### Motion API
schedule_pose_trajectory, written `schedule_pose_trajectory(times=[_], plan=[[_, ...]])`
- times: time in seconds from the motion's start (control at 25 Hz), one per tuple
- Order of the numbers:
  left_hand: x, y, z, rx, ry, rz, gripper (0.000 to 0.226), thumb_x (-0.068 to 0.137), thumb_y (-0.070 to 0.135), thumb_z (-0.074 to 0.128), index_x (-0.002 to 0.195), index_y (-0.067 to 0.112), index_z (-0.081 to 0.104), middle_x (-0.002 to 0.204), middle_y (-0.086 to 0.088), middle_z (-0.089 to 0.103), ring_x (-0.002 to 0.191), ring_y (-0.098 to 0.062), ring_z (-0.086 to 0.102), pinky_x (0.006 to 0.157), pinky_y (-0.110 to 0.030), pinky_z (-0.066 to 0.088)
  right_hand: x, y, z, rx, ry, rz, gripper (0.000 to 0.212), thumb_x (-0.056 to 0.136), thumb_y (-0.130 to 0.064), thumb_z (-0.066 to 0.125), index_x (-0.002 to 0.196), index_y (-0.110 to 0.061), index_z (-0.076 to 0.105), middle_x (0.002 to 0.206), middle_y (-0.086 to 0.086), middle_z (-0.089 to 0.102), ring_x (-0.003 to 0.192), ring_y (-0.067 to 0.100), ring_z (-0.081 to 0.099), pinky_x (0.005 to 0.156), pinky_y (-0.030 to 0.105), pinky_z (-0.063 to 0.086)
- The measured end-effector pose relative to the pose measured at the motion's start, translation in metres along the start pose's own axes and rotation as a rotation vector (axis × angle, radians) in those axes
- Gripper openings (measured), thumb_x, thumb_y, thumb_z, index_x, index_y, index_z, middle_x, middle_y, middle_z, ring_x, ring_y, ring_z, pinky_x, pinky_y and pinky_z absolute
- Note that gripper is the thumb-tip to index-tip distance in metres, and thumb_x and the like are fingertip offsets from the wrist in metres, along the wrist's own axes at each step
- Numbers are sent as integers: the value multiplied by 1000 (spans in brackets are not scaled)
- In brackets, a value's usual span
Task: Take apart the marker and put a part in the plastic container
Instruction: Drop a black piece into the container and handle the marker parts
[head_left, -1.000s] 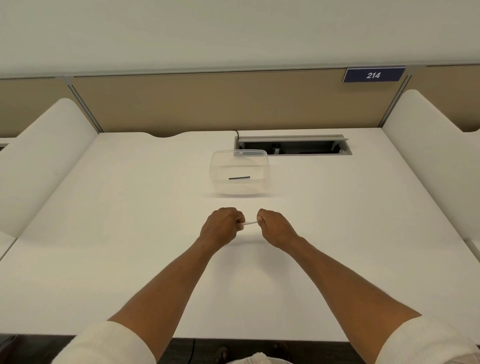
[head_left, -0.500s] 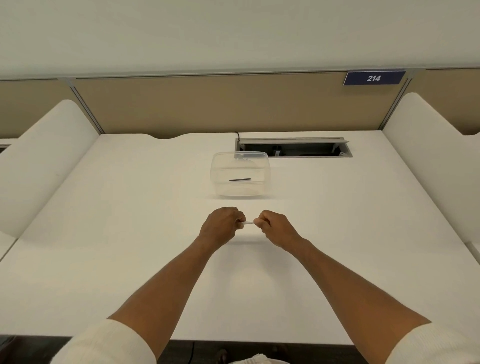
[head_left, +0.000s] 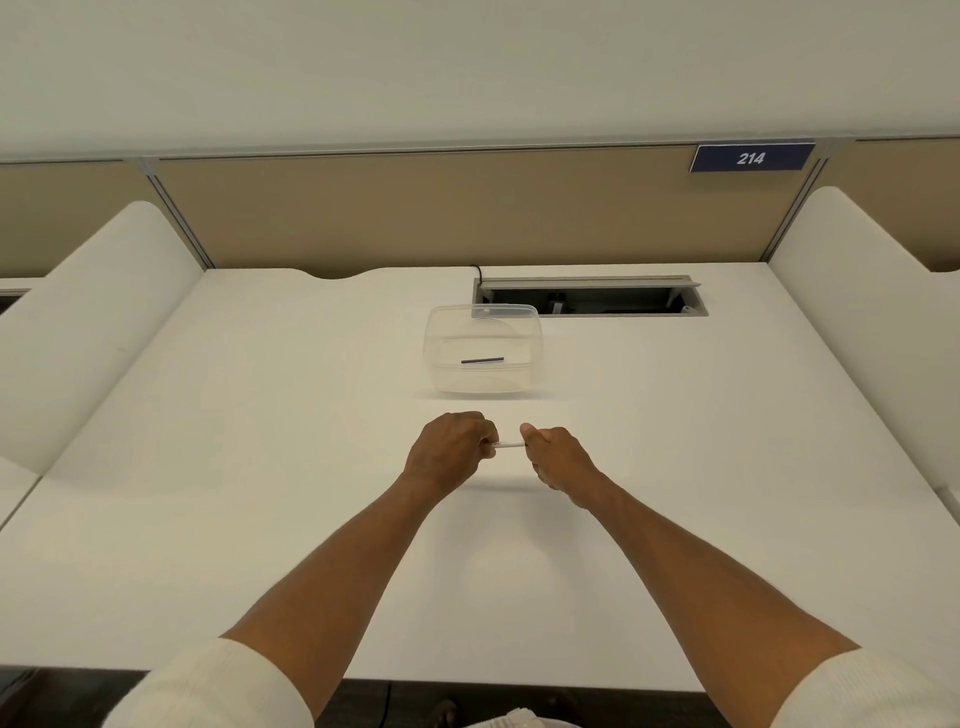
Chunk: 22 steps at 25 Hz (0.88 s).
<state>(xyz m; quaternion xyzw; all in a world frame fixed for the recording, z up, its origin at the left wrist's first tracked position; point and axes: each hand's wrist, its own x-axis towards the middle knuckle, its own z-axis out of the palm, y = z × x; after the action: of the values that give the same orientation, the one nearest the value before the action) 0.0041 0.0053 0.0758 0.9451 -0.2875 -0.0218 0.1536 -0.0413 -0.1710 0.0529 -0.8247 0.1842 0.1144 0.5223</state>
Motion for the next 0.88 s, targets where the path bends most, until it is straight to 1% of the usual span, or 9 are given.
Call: schedule_pose_trajectory(times=[0.08, 0.2, 0.24, 0.32, 0.44, 0.56, 0.68, 0.8, 0.88], plan=[[-1, -2, 0, 19, 6, 5, 8, 89, 20, 65, 95, 21, 72, 89, 3, 67, 78, -24, 62, 63, -32, 45, 0, 0, -1, 20, -17, 5, 52, 98, -50, 45, 57, -17, 52, 49, -4, 49, 37, 12, 40, 42, 21, 34], [-2, -6, 0, 46, 8, 12, 12, 92, 17, 61, 97, 21, 71, 91, 3, 67, 79, -25, 61, 62, -32, 43, 2, 0, -5, -62, -3, -127, 42, 98, -42, 51, 71, -12, 61, 61, -3, 60, 44, 9, 49, 40, 14, 37], [-2, -7, 0, 52, 11, 13, 13, 93, 16, 60, 98, 21, 71, 90, 3, 66, 79, -25, 61, 62, -33, 44, 3, 0, -7, -65, -10, -163, 35, 97, -37, 55, 76, -10, 62, 65, -3, 61, 47, 9, 50, 42, 14, 38], [-1, -6, -1, 54, 16, 17, 15, 94, 15, 58, 98, 20, 71, 90, 3, 66, 78, -25, 61, 61, -34, 44, 5, 0, -11, -112, -12, -241, 25, 95, -28, 59, 75, -14, 60, 66, -5, 60, 51, 9, 49, 50, 17, 39], [0, -4, 0, 40, 28, 27, 14, 94, 14, 58, 97, 19, 71, 89, 2, 66, 76, -26, 60, 60, -31, 41, 6, 0, -13, -217, 17, -313, 32, 96, -23, 55, 65, -17, 55, 58, -9, 52, 52, 6, 43, 55, 24, 35], [2, -1, -1, 19, 56, 38, 12, 93, 15, 60, 95, 18, 70, 88, 2, 67, 76, -25, 59, 59, -29, 37, 7, -1, -10, -113, 11, -166, 43, 96, -34, 47, 58, -15, 48, 53, -2, 49, 49, 17, 43, 57, 29, 37], [3, 2, -1, 28, 77, 53, 9, 92, 15, 61, 94, 18, 70, 89, 2, 67, 76, -25, 59, 60, -28, 35, 6, -2, -8, 94, 2, -23, 47, 93, -43, 45, 54, -17, 44, 47, -3, 45, 41, 16, 44, 50, 24, 36], [2, -1, 0, 28, 76, 54, 8, 92, 15, 61, 94, 17, 69, 88, 1, 67, 76, -26, 59, 59, -31, 38, 6, -3, -10, 53, -29, -39, 59, 98, -56, 41, 58, -15, 55, 48, -1, 55, 40, 14, 48, 40, 19, 34], [1, -4, 1, 24, 75, 48, 8, 92, 15, 61, 93, 17, 69, 89, 0, 67, 76, -27, 59, 60, -33, 42, 7, -2, -11, 63, -43, -64, 54, 100, -54, 41, 71, -13, 61, 59, 0, 61, 47, 15, 53, 42, 22, 37]])
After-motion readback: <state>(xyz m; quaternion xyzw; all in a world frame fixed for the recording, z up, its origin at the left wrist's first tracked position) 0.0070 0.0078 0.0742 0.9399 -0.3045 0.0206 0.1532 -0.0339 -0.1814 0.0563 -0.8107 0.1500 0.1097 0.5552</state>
